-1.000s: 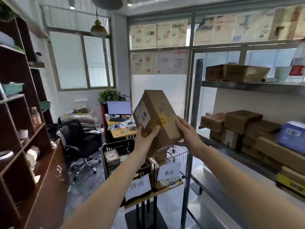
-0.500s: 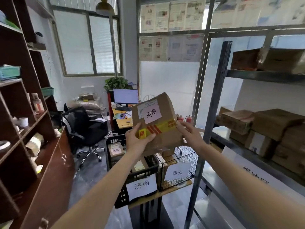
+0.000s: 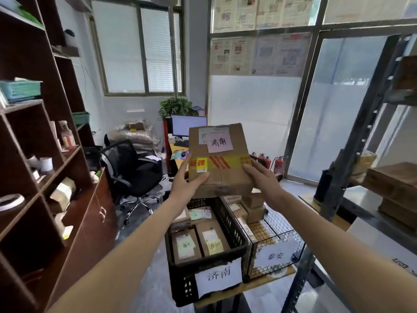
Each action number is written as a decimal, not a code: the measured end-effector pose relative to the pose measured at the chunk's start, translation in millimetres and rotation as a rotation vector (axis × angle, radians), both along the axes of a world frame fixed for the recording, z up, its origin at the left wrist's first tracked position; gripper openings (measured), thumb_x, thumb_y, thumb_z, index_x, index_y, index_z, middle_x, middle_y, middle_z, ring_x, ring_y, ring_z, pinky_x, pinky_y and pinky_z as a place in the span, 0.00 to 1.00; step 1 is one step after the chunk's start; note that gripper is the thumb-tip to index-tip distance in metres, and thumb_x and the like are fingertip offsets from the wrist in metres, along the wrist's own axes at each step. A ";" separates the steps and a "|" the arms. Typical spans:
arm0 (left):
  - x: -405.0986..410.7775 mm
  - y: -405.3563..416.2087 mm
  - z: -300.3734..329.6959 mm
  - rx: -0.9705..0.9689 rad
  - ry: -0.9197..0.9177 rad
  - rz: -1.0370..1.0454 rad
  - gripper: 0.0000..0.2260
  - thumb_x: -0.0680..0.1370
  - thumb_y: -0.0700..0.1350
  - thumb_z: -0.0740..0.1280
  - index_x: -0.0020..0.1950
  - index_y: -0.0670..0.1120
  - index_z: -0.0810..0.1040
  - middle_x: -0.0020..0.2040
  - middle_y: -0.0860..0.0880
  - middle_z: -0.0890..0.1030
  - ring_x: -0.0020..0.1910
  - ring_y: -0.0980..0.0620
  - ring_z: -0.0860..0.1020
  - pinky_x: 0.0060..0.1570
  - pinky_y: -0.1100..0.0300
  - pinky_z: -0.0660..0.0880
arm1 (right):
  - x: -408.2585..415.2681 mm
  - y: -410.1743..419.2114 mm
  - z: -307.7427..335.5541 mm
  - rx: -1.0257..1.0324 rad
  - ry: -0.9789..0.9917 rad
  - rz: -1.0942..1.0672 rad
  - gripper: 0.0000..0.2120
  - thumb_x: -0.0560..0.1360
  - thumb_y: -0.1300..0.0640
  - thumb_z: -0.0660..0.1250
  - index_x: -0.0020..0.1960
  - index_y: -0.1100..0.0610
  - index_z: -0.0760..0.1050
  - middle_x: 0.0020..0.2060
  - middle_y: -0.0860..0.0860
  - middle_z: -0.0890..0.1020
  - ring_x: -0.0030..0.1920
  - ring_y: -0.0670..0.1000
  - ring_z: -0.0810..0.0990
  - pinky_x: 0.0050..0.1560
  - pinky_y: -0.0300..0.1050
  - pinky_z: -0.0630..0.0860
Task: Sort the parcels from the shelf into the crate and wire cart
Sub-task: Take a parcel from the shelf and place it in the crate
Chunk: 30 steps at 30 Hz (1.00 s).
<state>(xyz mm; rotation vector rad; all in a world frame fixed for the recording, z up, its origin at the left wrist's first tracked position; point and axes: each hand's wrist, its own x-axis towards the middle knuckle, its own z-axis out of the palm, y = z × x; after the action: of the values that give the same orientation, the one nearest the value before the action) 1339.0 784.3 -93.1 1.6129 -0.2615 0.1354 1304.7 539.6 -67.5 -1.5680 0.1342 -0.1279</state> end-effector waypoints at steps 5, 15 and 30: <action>42.2 12.6 -17.4 0.020 0.007 -0.003 0.36 0.69 0.61 0.79 0.72 0.74 0.65 0.76 0.60 0.68 0.76 0.53 0.66 0.74 0.44 0.67 | 46.5 11.6 -18.6 0.017 0.053 0.056 0.22 0.79 0.45 0.70 0.72 0.38 0.70 0.60 0.48 0.81 0.59 0.54 0.81 0.44 0.52 0.83; 141.0 7.8 -94.0 0.071 0.166 0.144 0.36 0.72 0.52 0.79 0.76 0.63 0.67 0.67 0.57 0.76 0.70 0.52 0.71 0.71 0.48 0.70 | 177.8 -5.1 -96.6 -0.184 0.181 0.240 0.27 0.80 0.37 0.63 0.78 0.43 0.66 0.66 0.48 0.77 0.65 0.53 0.78 0.63 0.54 0.78; 232.5 -22.0 -259.0 0.256 0.433 0.306 0.33 0.70 0.54 0.80 0.68 0.72 0.69 0.76 0.52 0.69 0.74 0.50 0.69 0.73 0.46 0.67 | 310.6 -73.3 -304.5 -0.936 0.203 0.462 0.31 0.82 0.40 0.61 0.81 0.45 0.58 0.80 0.46 0.60 0.79 0.50 0.62 0.75 0.54 0.66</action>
<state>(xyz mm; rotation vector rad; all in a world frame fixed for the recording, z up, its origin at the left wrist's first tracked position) 1571.4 762.3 -352.2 1.8824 0.3155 -0.0178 1615.3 466.3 -372.0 -2.4982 -0.1614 0.3898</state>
